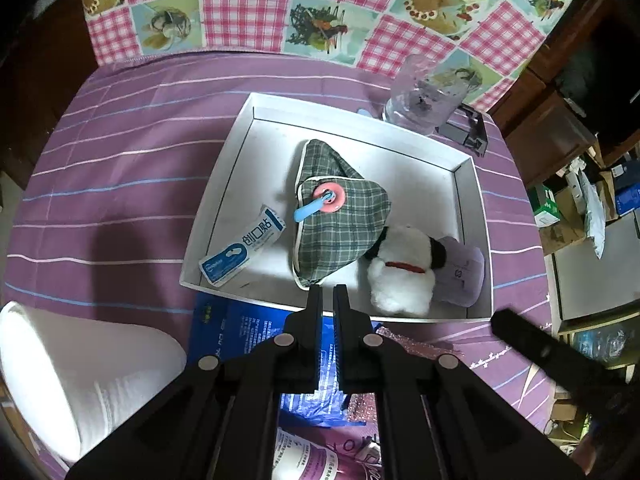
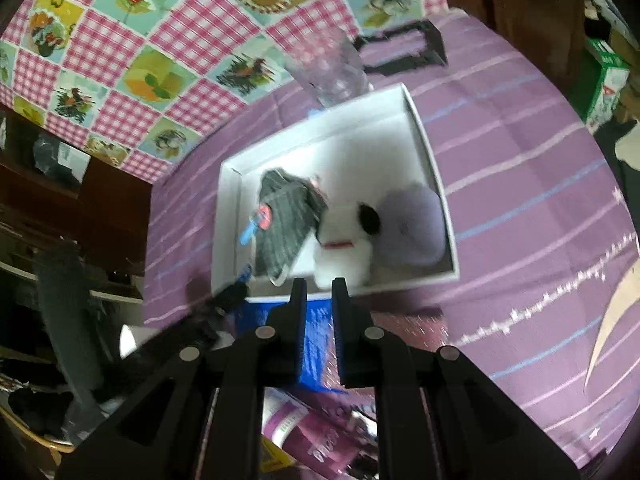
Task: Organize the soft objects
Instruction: 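Grasp the pink glittery sponge pad beside the box with the right gripper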
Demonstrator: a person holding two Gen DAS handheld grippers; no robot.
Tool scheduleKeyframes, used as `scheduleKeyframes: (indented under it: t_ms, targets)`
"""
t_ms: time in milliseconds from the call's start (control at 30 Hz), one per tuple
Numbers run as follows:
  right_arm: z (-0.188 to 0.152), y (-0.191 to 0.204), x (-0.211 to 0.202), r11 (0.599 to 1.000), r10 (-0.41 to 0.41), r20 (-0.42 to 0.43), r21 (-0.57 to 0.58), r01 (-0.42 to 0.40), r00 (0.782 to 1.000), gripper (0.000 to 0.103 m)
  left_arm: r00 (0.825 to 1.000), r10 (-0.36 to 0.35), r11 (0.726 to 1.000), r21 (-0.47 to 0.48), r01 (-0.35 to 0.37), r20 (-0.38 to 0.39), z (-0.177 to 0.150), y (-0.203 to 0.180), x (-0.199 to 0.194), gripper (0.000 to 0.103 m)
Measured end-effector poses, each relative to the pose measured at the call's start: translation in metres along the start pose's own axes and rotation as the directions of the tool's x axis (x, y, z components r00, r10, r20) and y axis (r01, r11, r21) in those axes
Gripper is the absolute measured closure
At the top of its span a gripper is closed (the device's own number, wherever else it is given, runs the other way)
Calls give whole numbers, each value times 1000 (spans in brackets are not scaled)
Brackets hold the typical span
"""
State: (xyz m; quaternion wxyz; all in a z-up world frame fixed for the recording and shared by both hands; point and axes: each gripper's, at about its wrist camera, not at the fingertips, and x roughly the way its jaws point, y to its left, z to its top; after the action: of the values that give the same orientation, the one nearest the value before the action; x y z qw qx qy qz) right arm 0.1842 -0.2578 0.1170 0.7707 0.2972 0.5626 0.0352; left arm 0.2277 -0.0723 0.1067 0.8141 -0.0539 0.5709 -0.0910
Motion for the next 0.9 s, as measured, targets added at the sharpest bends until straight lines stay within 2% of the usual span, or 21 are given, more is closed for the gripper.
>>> scheduleKeyframes:
  t_ms: [300,367,433,467,600,767,900]
  targets:
    - [-28,-41,-3,995,20,-44,103,-15,999,88,998,-62,996,62,63,-15,-36,-12,-16,99]
    - [-33,-44,-5,994,30,-46,110,-25,998,81,997,-75,995,65,77,-21,-43,-11,-16,99]
    - [-38,-49,-5,993,43,-40,108,-38,998,62,996,-87,994,68,89,-28,-51,-10,-15,99]
    - [-40,-52,-2,993,45,-40,108,-40,998,59,995,-96,993,71,97,-26,-54,-10,-14,99]
    - [-35,-71,12,985,41,-75,173,-28,996,58,990,-125,988,79,130,-57,-55,-11,-2,99]
    - [-34,-83,23,979,26,-124,206,0,992,58,994,-61,994,81,68,-91,-56,-12,16,99]
    - [-35,-86,34,975,38,-165,223,0,986,58,990,-70,994,70,79,-122,-57,-10,27,99]
